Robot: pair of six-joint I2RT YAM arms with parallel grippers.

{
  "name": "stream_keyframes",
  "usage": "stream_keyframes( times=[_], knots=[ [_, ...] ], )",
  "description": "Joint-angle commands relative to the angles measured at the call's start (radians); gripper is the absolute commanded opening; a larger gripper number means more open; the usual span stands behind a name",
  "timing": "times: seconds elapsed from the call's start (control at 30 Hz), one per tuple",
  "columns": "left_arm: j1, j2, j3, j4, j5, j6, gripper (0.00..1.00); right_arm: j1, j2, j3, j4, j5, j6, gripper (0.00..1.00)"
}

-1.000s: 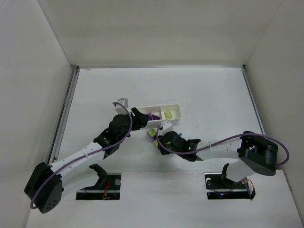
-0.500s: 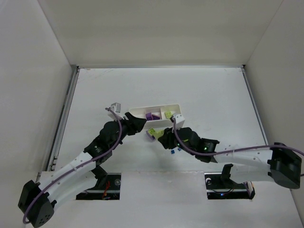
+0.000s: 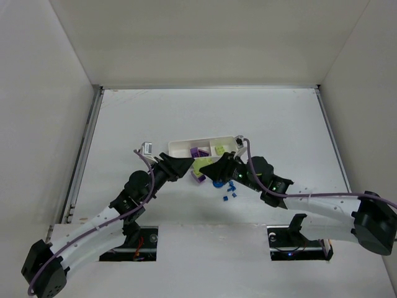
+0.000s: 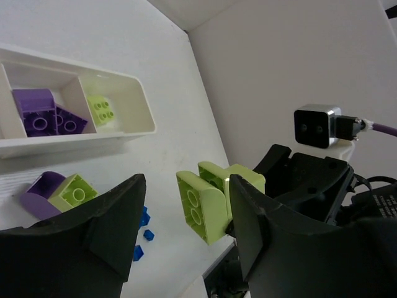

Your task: Sort the legos into containers by color

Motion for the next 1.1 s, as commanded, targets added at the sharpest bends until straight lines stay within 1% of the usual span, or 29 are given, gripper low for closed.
stream_keyframes(
  times=[0.0, 0.13, 0.3, 0.43, 0.73, 0.87, 1.07],
  knots=[
    [-0.009, 0.01, -0.03, 0.175, 0.022, -0.058, 0.53, -0.022, 0.009, -0.026, 0.184, -0.081, 0.115, 0.28],
    [-0.018, 0.016, -0.062, 0.238, 0.001, -0.076, 0.51, -0.041, 0.024, -0.055, 0.261, -0.104, 0.175, 0.28],
    [-0.012, 0.03, -0.071, 0.272, -0.001, -0.098, 0.49, -0.064, 0.044, -0.081, 0.362, -0.143, 0.249, 0.28],
    [-0.018, 0.051, -0.077, 0.327, -0.004, -0.115, 0.48, -0.064, 0.073, -0.09, 0.443, -0.15, 0.312, 0.28],
    [-0.014, 0.093, -0.073, 0.384, -0.004, -0.116, 0.48, -0.07, 0.168, -0.092, 0.598, -0.193, 0.405, 0.29],
    [-0.011, 0.11, -0.067, 0.406, 0.005, -0.118, 0.42, -0.071, 0.223, -0.096, 0.664, -0.2, 0.444, 0.29],
    [-0.008, 0.105, -0.061, 0.398, 0.004, -0.118, 0.29, -0.088, 0.247, -0.115, 0.692, -0.187, 0.445, 0.29]
  ],
)
